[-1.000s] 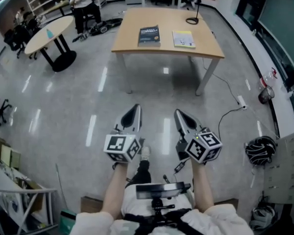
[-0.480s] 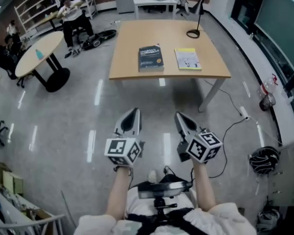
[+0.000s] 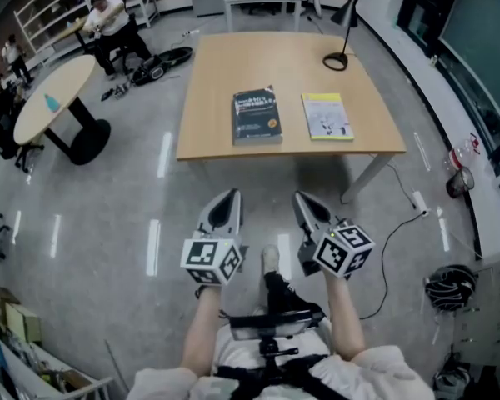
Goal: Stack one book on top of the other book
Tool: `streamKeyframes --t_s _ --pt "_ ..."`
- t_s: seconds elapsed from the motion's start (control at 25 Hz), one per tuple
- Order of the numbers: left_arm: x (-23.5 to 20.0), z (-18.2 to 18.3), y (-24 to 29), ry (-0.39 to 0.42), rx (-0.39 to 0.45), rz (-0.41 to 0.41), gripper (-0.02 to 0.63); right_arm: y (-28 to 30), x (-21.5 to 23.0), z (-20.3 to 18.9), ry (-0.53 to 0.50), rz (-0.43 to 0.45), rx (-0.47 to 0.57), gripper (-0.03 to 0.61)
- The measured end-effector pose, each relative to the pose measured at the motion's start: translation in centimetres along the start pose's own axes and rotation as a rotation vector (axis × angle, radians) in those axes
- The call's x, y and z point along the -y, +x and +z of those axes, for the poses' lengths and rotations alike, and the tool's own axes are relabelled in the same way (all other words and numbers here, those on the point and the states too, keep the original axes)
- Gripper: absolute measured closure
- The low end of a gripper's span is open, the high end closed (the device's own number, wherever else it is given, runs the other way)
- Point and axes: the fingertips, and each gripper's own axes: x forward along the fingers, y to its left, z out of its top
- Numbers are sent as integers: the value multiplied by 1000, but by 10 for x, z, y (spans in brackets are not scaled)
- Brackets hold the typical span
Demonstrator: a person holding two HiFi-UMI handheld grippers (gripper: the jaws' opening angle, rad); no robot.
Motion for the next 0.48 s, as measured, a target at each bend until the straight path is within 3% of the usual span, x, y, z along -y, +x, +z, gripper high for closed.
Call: streamKeyframes --t_s 0.24,0.48 --pt "-39 20 110 32 -1 -4 606 94 67 37 -6 31 -18 578" --pt "-68 37 194 28 5 47 606 166 117 76 -37 70 -45 578"
